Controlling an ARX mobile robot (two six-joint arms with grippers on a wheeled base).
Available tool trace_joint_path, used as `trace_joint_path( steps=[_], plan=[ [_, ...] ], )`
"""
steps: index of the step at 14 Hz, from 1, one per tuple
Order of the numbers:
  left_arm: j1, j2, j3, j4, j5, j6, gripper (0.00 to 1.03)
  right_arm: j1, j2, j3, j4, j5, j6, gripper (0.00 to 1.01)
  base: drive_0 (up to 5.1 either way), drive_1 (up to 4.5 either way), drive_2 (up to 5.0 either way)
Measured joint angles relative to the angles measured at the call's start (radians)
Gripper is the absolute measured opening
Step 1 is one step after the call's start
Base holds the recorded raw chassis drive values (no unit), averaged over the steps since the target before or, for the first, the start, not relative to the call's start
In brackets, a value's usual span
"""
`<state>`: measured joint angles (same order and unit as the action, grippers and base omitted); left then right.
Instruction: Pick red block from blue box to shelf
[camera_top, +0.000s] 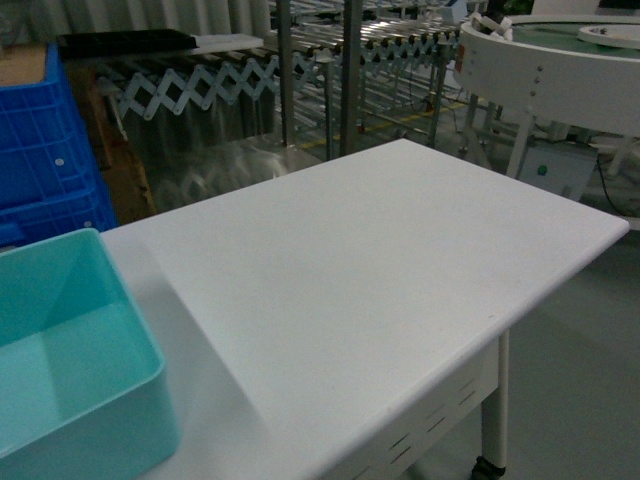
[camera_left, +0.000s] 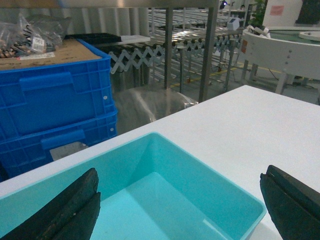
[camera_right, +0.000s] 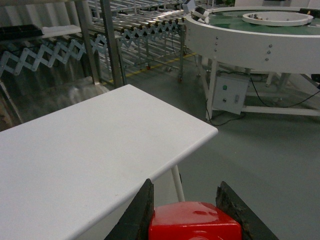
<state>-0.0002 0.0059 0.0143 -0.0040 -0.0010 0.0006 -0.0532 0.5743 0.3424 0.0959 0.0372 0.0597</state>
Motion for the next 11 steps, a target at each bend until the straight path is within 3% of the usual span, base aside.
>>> trace_joint_path(
  steps=[11],
  plan=[
    [0.0,0.0,0.0,0.0,0.0,0.0,0.98,0.0,0.0,0.0,0.0,0.0,0.0,0.29,-1.5,-1.54,-1.5]
  ],
)
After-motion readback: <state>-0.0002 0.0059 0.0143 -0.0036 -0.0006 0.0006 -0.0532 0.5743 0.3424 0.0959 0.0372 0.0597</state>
